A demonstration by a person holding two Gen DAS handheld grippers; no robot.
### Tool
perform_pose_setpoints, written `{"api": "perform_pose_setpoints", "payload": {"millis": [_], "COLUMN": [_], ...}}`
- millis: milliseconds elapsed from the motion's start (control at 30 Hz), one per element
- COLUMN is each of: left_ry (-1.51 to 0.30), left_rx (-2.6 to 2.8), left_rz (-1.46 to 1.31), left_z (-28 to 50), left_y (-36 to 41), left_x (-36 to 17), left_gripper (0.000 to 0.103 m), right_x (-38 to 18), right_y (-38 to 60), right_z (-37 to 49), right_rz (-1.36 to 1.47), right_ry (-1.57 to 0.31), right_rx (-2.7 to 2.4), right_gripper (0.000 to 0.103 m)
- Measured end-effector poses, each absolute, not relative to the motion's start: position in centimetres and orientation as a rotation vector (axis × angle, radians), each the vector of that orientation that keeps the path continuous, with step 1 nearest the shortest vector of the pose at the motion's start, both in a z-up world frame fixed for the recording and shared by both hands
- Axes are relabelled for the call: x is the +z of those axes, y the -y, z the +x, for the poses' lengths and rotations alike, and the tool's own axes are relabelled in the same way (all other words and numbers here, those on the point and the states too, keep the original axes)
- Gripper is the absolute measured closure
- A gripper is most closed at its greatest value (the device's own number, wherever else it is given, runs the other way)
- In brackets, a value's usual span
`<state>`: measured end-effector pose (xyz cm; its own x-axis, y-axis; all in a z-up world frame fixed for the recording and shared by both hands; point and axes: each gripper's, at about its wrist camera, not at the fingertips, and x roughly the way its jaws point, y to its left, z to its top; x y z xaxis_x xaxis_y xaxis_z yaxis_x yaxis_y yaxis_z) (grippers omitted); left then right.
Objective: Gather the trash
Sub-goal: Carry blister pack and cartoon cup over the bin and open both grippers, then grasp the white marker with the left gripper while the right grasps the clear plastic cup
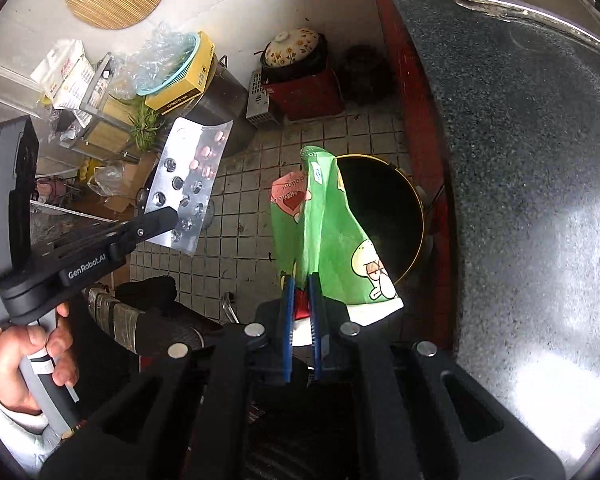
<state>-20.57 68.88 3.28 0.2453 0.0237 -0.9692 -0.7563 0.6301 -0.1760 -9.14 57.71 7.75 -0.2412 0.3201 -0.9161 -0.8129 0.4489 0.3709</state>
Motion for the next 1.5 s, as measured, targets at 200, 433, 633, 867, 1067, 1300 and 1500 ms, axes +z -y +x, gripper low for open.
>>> {"api": "perform_pose_setpoints", "payload": {"millis": [200, 433, 633, 867, 1067, 1300, 1500], "left_ry": [-1.229, -1.231, -1.258, -1.147, -1.1, -1.099, -1.161], "left_rx": [0.575, 0.548, 0.551, 0.669, 0.619, 0.47, 0.275], "left_rz": [-0.765, -0.773, -0.792, -0.655, -0.564, -0.438, -0.301], "left_z": [-19.4, -18.3, -17.6, -16.8, -13.4, -6.3, 0.5], "left_y": [-68.9, -69.0, -69.7, -70.3, -67.5, -61.3, -52.5], "left_x": [2.3, 1.6, 1.8, 7.2, 10.8, 13.4, 13.5], "left_gripper": [0.101, 0.101, 0.06, 0.015, 0.009, 0.008, 0.008], "right_x": [7.0, 6.4, 7.0, 11.2, 16.7, 17.9, 15.9], "right_y": [-58.9, -58.8, -59.7, -56.9, -47.3, -26.9, -6.6], "right_z": [-9.4, -8.9, -10.3, -10.5, -7.1, -0.4, -1.6], "right_rz": [-0.522, -0.529, -0.571, -0.492, -0.307, -0.072, 0.209], "right_ry": [-1.446, -1.457, -1.407, -1.321, -1.221, -1.184, -1.18], "right_rx": [1.121, 1.097, 1.126, 1.157, 1.05, 0.556, 0.081], "right_gripper": [0.095, 0.095, 0.085, 0.029, 0.006, 0.006, 0.006]}}
